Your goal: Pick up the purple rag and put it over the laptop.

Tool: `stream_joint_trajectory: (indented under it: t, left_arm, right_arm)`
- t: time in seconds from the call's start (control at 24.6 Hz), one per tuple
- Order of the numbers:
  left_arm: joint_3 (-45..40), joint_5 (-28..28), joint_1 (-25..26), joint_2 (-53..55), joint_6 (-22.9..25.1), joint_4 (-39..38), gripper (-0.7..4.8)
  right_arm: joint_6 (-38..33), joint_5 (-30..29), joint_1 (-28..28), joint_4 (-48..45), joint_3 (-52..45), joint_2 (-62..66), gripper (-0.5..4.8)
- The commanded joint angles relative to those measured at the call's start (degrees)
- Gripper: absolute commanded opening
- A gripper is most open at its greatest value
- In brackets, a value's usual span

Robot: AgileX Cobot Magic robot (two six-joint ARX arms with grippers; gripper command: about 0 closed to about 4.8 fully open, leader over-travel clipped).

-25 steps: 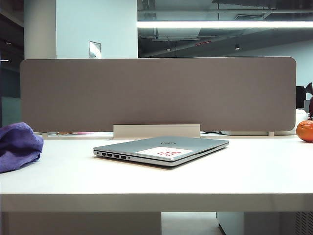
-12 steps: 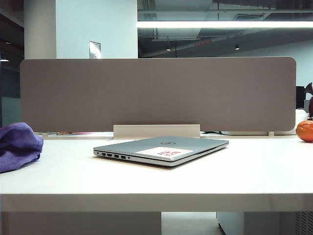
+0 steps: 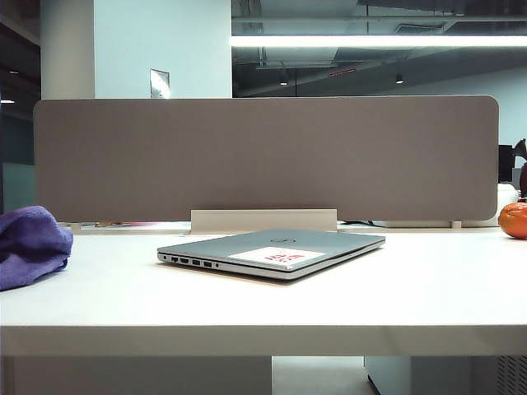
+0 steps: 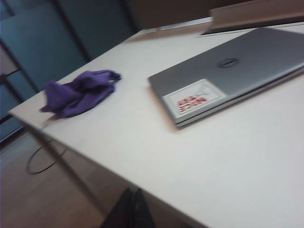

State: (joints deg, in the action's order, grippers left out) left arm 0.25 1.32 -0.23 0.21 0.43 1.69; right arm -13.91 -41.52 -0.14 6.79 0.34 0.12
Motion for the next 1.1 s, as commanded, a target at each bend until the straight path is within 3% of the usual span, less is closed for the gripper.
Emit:
stream_joint_trajectory:
  t: [0.04, 0.41, 0.61, 1.1]
  left_arm:
    - [0.2, -0.22, -0.04, 0.02, 0.02, 0.55, -0.06]
    - [2.97, -1.4, -0.04, 0.22, -1.51, -1.4, -0.06]
    - [8.5, -6.12, -0.04, 0.94, -0.83, -5.53, -0.06]
    - [19.21, -6.51, -0.04, 26.23, -0.83, -6.32, -0.06]
  right_arm:
    - [-0.04, -6.23, 0.04, -1.03, -0.28, -0.13, 0.22]
    - [-0.02, -6.54, 0.04, -1.03, -0.28, -0.13, 0.22]
    - [0.0, -5.95, 0.04, -1.03, -0.28, -0.13, 0.22]
    - [0.02, -5.97, 0.04, -1.01, -0.28, -0.13, 0.22]
